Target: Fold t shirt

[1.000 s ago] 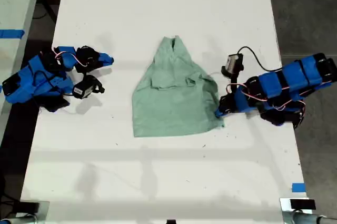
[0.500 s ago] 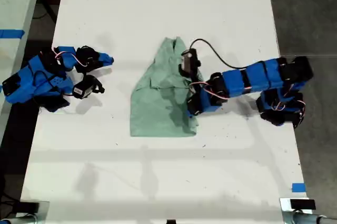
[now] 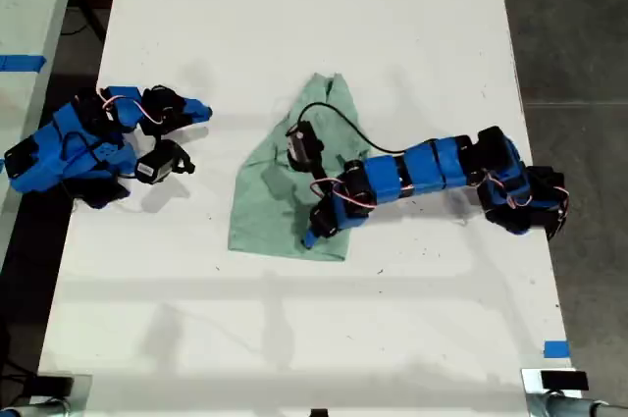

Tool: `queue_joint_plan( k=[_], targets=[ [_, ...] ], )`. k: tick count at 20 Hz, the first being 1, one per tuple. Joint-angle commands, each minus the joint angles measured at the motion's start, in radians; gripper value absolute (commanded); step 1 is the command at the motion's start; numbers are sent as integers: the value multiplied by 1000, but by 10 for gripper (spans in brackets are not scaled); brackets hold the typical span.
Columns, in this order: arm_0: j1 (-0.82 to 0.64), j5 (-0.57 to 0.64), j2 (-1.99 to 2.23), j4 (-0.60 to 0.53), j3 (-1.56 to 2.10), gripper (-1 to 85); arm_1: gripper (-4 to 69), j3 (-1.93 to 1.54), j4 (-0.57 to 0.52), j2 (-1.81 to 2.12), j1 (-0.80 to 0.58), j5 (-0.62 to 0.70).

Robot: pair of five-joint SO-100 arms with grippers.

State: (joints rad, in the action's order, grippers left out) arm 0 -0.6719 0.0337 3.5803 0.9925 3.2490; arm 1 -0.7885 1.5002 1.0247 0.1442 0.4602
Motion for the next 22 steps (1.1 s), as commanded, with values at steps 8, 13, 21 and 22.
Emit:
queue_joint_plan(
  k=[8, 13, 21, 22],
  targets=[
    [-12, 5, 6, -12, 40, -3, 187, -451, 156, 692, -44, -127],
    [-12, 5, 6, -12, 40, -3, 86, -1534, -130, 1655, -164, -222],
    [-9, 3, 6, -14, 40, -3, 16, -2310, -144, 2473, -287, -25],
    [-11, 3, 6, -14, 40, -3, 16, -2310, -144, 2474, -290, -18]
  ],
)
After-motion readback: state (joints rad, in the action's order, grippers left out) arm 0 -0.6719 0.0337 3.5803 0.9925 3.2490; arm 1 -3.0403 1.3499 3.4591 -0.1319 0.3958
